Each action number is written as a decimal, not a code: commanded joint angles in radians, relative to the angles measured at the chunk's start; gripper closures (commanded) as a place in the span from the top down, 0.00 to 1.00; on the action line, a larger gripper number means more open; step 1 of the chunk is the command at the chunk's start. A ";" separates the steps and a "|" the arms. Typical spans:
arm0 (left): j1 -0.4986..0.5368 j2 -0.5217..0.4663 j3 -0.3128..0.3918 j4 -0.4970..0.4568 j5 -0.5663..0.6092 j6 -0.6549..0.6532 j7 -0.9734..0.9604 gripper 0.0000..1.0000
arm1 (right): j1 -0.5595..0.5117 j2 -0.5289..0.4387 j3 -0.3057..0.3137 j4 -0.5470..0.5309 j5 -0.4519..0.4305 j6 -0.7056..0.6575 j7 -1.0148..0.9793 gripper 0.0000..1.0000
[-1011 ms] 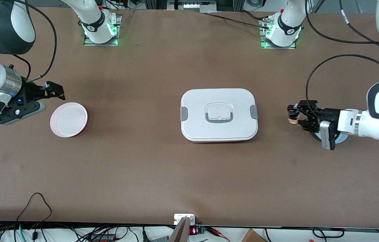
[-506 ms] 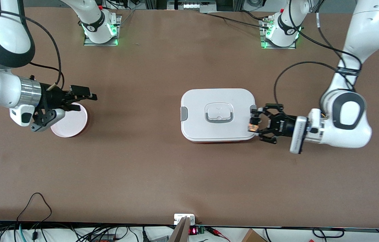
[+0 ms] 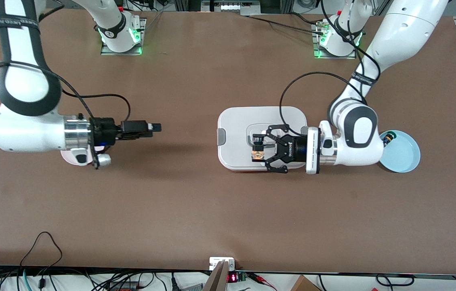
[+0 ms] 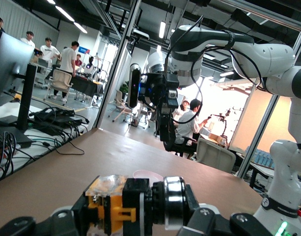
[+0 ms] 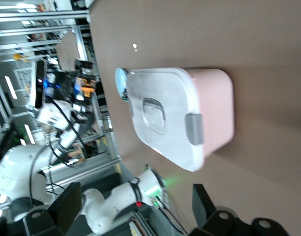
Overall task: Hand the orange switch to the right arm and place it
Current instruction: 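Lift the orange switch with the left gripper and carry it over the white box, then reach the right gripper toward the switch held by the left gripper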
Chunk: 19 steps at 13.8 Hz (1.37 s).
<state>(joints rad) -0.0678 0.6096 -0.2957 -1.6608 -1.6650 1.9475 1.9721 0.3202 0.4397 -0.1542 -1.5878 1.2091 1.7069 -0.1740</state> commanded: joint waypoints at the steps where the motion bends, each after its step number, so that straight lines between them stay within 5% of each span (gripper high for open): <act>1: -0.043 -0.024 -0.022 -0.053 -0.139 0.103 0.154 0.12 | 0.100 0.010 -0.004 -0.038 0.183 0.126 0.021 1.00; 6: -0.044 -0.024 -0.042 -0.053 -0.154 0.129 0.156 0.12 | 0.256 0.057 -0.004 -0.038 0.404 0.350 0.018 1.00; 12: -0.044 -0.025 -0.042 -0.053 -0.156 0.128 0.157 0.12 | 0.287 0.088 -0.004 -0.028 0.463 0.356 -0.007 1.00; 19: -0.030 -0.082 -0.096 -0.140 -0.197 0.128 0.198 0.12 | 0.292 0.189 -0.004 0.038 0.645 0.339 -0.203 1.00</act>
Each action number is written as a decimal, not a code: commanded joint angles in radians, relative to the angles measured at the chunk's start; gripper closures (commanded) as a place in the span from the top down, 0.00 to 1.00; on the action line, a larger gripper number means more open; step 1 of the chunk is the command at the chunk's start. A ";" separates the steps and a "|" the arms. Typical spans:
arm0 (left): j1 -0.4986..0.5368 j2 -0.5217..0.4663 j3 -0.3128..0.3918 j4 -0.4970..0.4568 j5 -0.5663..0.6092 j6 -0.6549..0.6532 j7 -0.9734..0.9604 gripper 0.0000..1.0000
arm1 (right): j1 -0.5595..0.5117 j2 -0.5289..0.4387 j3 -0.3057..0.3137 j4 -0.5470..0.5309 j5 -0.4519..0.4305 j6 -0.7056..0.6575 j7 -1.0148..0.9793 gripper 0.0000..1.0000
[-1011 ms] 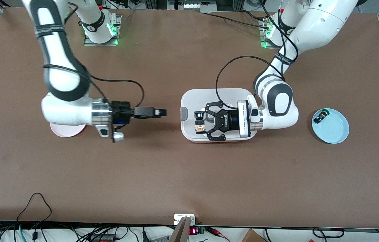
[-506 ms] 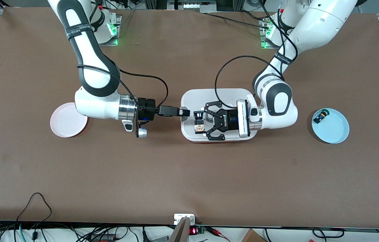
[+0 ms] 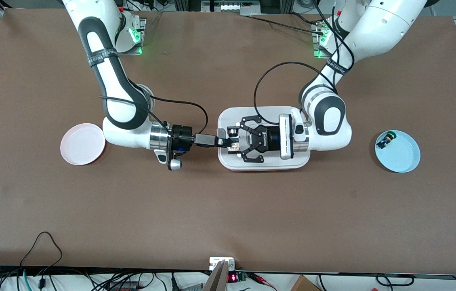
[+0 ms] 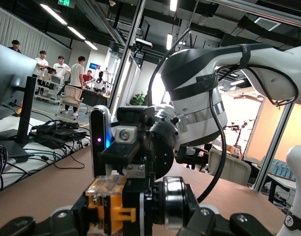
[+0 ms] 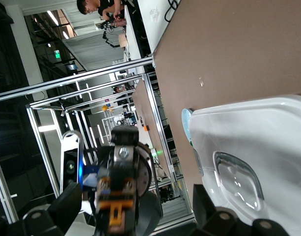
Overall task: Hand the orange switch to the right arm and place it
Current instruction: 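Reach the right gripper toward the switch held by the left gripper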
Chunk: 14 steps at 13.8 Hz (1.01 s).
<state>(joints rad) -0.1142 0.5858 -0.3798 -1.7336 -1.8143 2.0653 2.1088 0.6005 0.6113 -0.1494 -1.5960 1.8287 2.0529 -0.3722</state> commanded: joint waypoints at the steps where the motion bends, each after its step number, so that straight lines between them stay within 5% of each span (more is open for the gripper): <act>1: 0.015 -0.057 -0.011 -0.067 -0.049 0.012 0.060 0.12 | 0.010 0.016 -0.009 0.047 0.026 -0.010 -0.004 1.00; 5: 0.016 -0.057 -0.011 -0.066 -0.051 0.012 0.060 0.12 | 0.008 0.015 -0.009 0.047 0.027 -0.031 -0.013 0.99; 11: 0.016 -0.057 -0.011 -0.066 -0.051 0.010 0.060 0.12 | 0.005 0.002 -0.009 0.045 0.024 -0.094 -0.020 0.65; 14: 0.016 -0.057 -0.011 -0.066 -0.051 0.010 0.060 0.12 | 0.005 -0.002 -0.009 0.039 0.020 -0.100 -0.024 0.65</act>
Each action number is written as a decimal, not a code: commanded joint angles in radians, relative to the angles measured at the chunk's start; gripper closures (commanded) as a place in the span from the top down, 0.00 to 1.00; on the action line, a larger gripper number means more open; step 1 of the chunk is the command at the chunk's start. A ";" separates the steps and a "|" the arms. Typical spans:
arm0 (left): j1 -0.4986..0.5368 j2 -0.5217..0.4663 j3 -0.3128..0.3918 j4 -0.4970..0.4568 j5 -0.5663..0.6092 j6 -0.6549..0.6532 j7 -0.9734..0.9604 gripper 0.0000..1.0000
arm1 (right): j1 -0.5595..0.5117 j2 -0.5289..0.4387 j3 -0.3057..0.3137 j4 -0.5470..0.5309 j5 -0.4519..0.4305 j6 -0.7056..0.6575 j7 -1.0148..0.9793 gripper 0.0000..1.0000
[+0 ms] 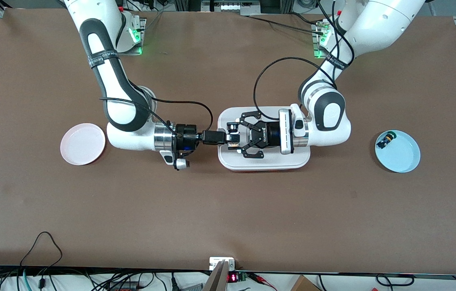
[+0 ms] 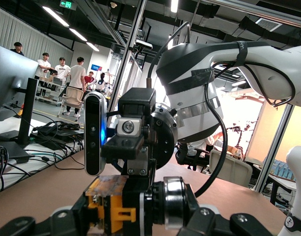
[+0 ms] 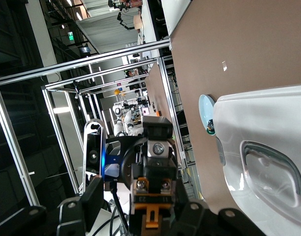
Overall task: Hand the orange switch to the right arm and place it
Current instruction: 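Reach the right gripper toward the switch held by the left gripper, then close the right gripper on the switch while the left gripper opens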
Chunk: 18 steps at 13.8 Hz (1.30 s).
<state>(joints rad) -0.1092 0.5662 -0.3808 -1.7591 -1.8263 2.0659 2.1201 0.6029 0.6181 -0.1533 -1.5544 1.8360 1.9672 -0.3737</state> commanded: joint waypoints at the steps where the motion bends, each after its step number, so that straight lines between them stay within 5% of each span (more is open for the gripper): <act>1: 0.011 -0.037 -0.010 -0.040 -0.039 0.010 0.049 0.12 | 0.003 -0.012 -0.005 -0.004 0.012 -0.013 -0.028 0.65; 8: 0.011 -0.035 -0.010 -0.040 -0.039 0.010 0.049 0.12 | 0.001 -0.014 -0.006 -0.033 0.011 -0.042 -0.102 0.49; 12: 0.011 -0.035 -0.010 -0.040 -0.039 0.008 0.047 0.12 | -0.005 -0.015 -0.009 -0.035 0.011 -0.065 -0.105 0.30; 15: 0.011 -0.034 -0.010 -0.040 -0.039 0.008 0.047 0.12 | -0.006 -0.014 -0.008 -0.041 0.011 -0.065 -0.139 0.02; 16: 0.011 -0.034 -0.010 -0.040 -0.039 0.008 0.047 0.12 | -0.006 -0.014 -0.009 -0.041 0.011 -0.067 -0.140 0.01; 17: 0.008 -0.034 -0.010 -0.040 -0.039 0.008 0.049 0.17 | -0.008 -0.012 -0.009 -0.041 0.011 -0.067 -0.130 0.00; 18: 0.002 -0.034 -0.010 -0.040 -0.037 0.008 0.052 0.53 | -0.008 -0.012 -0.009 -0.041 0.011 -0.065 -0.137 0.00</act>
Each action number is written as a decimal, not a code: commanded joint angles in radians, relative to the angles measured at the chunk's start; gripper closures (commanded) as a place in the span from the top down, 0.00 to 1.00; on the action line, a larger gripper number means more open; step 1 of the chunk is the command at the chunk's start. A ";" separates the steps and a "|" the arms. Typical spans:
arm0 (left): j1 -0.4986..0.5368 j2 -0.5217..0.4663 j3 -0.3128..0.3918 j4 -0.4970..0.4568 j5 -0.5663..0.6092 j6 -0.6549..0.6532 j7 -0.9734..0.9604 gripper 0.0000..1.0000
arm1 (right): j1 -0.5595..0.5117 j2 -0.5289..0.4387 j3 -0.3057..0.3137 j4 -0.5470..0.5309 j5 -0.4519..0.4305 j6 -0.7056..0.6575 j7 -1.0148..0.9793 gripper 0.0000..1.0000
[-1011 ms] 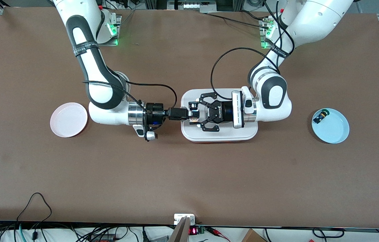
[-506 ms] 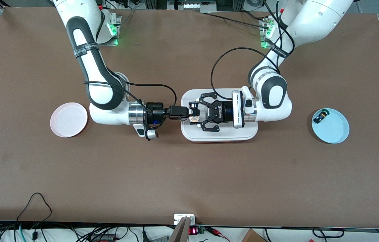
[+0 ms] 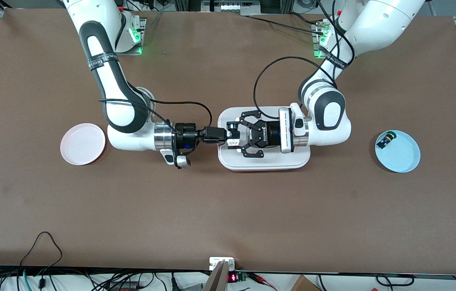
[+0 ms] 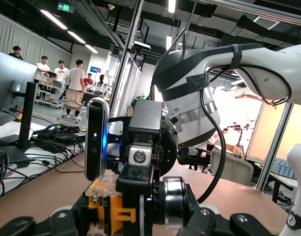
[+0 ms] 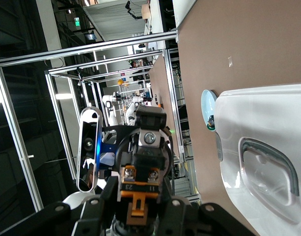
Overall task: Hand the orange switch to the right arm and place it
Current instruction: 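Close the right gripper on the switch while the left gripper opens, then carry the switch with the right gripper toward the white plate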
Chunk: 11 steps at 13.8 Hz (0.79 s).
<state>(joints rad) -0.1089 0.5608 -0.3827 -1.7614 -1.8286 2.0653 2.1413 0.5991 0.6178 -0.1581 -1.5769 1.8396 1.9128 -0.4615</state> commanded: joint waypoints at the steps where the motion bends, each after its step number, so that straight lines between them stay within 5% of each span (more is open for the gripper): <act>1: -0.002 -0.029 -0.008 -0.038 -0.034 0.009 0.037 1.00 | -0.005 -0.010 -0.004 -0.018 0.007 -0.012 -0.046 0.00; 6: 0.006 -0.035 -0.008 -0.038 -0.029 0.003 0.043 1.00 | -0.045 -0.010 -0.004 -0.009 0.004 -0.029 -0.040 0.00; 8: 0.012 -0.035 -0.008 -0.038 -0.029 -0.002 0.031 1.00 | -0.096 -0.009 -0.007 -0.008 -0.003 -0.145 -0.039 0.00; 11: 0.043 -0.036 -0.007 -0.038 -0.015 -0.045 0.009 1.00 | -0.217 0.002 -0.008 0.012 -0.144 -0.297 -0.042 0.00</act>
<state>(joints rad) -0.0948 0.5587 -0.3846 -1.7650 -1.8286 2.0586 2.1423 0.4568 0.6177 -0.1753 -1.5809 1.7676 1.6962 -0.4858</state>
